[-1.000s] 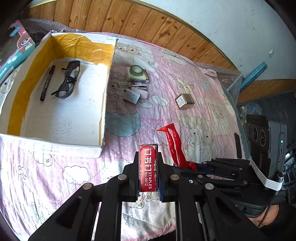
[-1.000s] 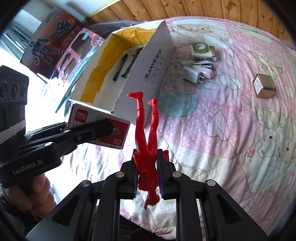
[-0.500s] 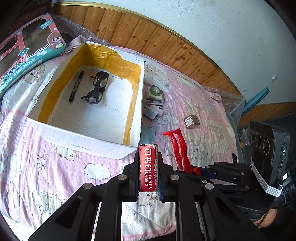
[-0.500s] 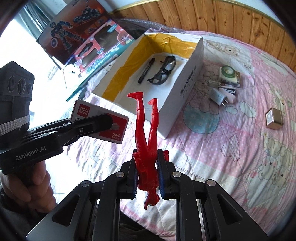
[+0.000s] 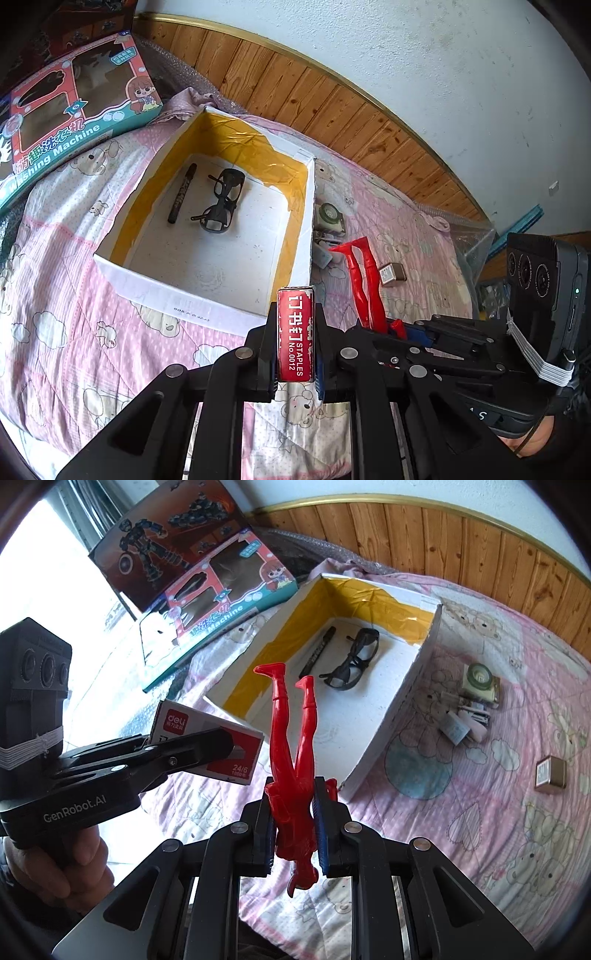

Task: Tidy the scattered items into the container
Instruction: 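Carry the red figure and staples box with both tools over the white box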

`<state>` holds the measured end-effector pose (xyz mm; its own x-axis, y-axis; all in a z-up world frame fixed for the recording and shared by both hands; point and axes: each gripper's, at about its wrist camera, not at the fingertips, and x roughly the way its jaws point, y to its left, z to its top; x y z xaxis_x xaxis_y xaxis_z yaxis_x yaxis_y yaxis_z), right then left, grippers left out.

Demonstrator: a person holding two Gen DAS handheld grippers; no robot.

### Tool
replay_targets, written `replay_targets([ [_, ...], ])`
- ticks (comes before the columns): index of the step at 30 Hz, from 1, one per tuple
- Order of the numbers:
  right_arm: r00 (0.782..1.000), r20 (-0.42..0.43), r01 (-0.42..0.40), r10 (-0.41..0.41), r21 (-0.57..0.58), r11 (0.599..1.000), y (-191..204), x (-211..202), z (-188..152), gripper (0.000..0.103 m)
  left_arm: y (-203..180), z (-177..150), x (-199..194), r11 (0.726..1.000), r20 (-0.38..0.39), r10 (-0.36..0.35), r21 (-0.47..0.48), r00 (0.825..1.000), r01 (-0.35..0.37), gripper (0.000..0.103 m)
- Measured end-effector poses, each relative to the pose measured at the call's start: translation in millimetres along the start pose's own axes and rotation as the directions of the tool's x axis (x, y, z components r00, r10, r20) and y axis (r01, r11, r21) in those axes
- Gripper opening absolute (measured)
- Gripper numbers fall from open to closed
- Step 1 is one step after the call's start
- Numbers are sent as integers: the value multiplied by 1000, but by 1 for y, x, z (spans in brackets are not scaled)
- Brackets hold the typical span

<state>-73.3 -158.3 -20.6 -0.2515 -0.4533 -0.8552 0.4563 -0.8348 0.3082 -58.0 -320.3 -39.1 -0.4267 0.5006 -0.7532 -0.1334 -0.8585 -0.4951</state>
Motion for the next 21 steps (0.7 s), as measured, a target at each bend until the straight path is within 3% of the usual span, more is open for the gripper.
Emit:
replay_targets([
  [12, 1000, 1, 8, -8, 23, 1000, -5, 15, 36, 18, 13, 43, 7, 1000, 27, 19, -19, 999, -19, 15],
  [21, 1000, -11, -7, 8, 106, 994, -27, 36, 60, 18, 24, 73, 33, 999, -6, 27, -46, 1000, -27, 15],
])
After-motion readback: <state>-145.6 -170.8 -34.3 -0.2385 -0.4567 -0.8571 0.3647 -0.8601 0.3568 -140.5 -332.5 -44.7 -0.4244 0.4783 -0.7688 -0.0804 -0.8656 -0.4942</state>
